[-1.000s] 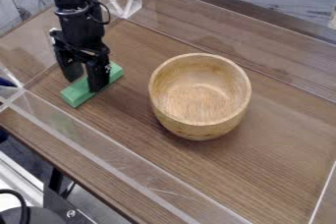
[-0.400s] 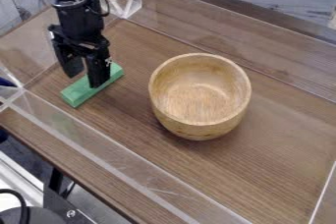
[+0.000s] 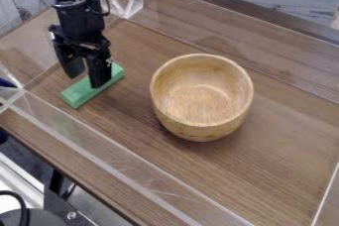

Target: Put the green block in the brown bowl

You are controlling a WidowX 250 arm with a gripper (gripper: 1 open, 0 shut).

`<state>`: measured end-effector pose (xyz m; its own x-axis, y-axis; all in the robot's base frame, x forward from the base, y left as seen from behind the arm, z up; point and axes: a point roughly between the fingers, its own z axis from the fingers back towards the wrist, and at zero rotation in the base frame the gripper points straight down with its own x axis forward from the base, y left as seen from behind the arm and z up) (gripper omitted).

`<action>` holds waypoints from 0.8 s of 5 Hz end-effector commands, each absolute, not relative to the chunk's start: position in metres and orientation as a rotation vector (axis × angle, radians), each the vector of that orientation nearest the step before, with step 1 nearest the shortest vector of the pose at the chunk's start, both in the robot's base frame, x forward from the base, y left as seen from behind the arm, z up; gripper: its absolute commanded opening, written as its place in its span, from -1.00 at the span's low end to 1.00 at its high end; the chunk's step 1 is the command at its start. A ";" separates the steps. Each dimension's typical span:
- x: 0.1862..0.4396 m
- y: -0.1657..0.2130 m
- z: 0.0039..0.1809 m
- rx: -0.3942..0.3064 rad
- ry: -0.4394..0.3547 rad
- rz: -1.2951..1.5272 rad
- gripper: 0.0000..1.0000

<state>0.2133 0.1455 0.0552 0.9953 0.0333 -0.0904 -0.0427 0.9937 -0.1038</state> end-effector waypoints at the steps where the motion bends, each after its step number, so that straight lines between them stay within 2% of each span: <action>1: 0.218 0.150 0.064 -0.090 0.055 0.044 1.00; 2: 0.217 0.148 0.063 -0.098 0.060 0.042 1.00; 4: 0.219 0.154 0.044 -0.094 0.088 0.047 1.00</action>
